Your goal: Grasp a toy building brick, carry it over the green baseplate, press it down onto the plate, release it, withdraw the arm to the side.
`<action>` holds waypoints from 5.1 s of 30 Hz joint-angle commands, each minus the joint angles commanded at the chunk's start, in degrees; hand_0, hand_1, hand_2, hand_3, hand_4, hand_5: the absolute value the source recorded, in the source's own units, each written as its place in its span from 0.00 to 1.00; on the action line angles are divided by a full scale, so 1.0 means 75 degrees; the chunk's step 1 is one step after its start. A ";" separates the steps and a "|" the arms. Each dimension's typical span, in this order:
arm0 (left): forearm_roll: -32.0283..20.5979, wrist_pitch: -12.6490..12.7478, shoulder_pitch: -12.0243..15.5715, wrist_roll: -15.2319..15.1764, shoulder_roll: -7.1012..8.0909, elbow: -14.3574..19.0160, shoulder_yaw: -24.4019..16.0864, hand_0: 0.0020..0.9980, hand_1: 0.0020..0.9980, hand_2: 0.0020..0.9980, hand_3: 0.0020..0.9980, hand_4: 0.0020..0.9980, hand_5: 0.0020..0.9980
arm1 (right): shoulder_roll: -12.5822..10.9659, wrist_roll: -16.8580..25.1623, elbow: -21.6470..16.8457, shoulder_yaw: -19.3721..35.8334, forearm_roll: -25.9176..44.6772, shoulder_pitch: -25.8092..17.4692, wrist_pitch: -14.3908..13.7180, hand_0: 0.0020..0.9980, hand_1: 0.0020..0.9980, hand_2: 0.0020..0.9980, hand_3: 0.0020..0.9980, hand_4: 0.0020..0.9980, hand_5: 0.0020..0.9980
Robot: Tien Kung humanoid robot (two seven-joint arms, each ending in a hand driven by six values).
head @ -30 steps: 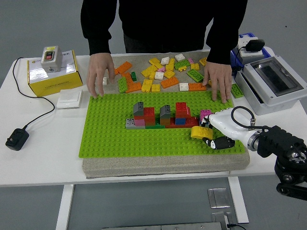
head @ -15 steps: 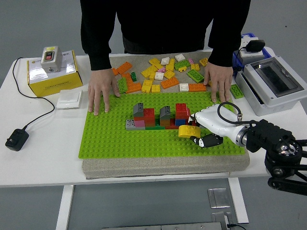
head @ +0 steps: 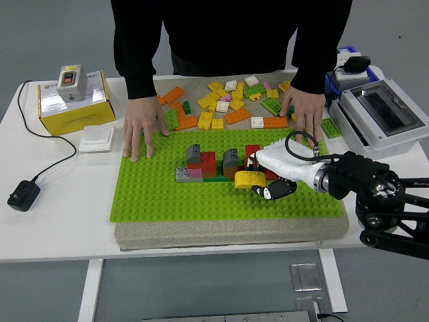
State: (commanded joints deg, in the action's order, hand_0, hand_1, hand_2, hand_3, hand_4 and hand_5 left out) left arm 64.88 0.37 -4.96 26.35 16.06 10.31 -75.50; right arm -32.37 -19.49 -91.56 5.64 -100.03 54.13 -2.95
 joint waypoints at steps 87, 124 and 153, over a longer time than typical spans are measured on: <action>0.0074 -0.0017 -0.0042 0.0037 -0.0057 0.0000 -0.0080 0.69 0.64 0.60 0.70 0.16 0.61 | 0.0440 0.0277 0.1088 0.0144 -0.0323 -0.0575 0.0155 0.23 0.26 0.58 0.64 0.31 0.24; 0.0068 -0.0033 -0.0066 0.0067 -0.0037 0.0000 -0.0065 0.69 0.64 0.60 0.70 0.15 0.61 | 0.0220 0.0436 0.1002 -0.0019 -0.0226 -0.0567 -0.0100 0.23 0.27 0.61 0.72 0.34 0.22; 0.0170 -0.0085 -0.0088 0.0076 -0.0028 0.0000 -0.0110 0.69 0.64 0.59 0.69 0.13 0.59 | 0.0138 0.0471 0.0981 0.0042 -0.0192 -0.0558 0.0091 0.24 0.28 0.71 0.80 0.52 0.26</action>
State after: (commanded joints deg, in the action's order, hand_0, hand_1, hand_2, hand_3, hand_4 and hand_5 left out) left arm 66.16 -0.26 -5.62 26.92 15.84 10.31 -76.32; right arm -31.33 -15.96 -84.19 5.96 -101.47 49.94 -2.27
